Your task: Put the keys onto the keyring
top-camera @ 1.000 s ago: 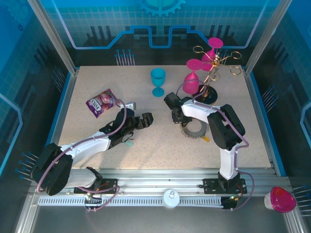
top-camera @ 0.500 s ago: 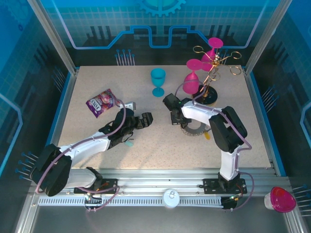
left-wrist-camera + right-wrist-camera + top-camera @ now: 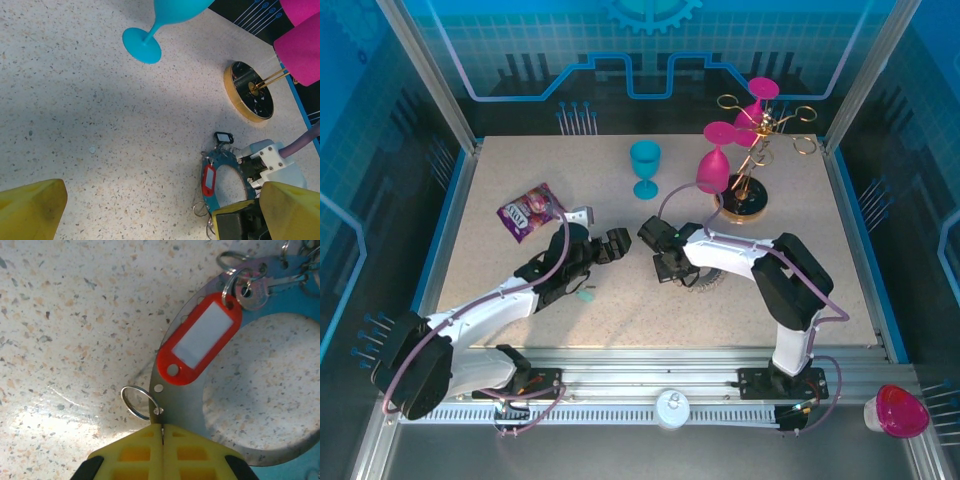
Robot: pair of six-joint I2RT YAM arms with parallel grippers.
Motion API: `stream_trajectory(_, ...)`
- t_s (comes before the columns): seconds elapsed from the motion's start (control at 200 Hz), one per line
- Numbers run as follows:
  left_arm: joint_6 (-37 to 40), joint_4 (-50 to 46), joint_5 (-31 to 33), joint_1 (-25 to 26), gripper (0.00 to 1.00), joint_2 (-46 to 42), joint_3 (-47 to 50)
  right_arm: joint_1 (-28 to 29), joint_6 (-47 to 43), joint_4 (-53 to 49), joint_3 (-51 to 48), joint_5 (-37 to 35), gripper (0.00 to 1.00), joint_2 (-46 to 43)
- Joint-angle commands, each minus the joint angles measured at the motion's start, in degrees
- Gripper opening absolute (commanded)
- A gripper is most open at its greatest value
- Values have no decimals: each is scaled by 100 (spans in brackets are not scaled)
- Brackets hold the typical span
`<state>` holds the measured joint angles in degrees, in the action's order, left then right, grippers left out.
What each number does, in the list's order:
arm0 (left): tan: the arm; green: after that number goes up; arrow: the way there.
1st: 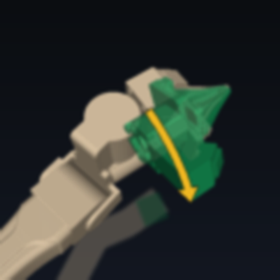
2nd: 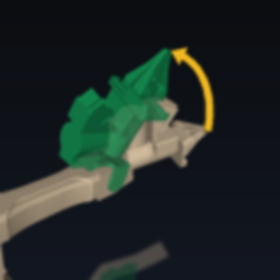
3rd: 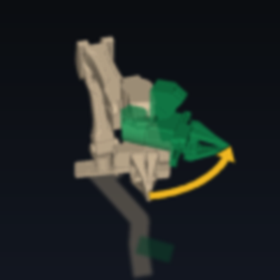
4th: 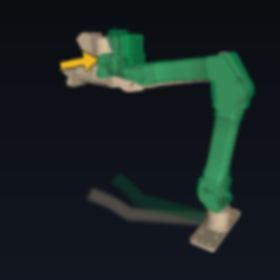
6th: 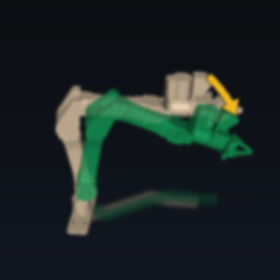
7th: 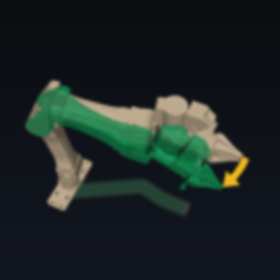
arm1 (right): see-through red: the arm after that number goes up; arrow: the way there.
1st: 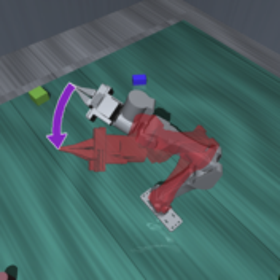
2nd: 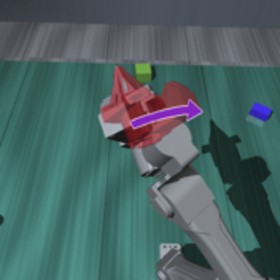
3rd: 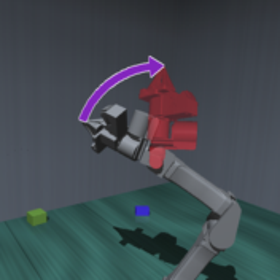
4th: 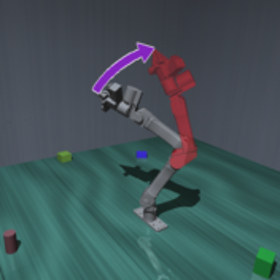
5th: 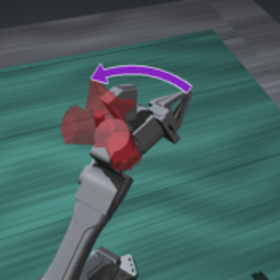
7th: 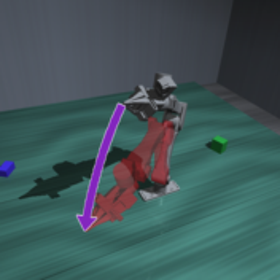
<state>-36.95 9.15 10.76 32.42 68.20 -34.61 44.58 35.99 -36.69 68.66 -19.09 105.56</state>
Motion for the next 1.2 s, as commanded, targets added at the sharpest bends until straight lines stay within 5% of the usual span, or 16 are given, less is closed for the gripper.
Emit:
stream_trajectory(0.0,113,-106,109,36,99,-119,103,67,-12,5,-20,207,0,197)
stream_trajectory(0.901,171,-18,89,42,99,-62,86,140,-82,-761,243,258,16,195)
stream_trajectory(1.196,189,4,101,38,99,-62,86,176,-118,-990,312,112,14,175)
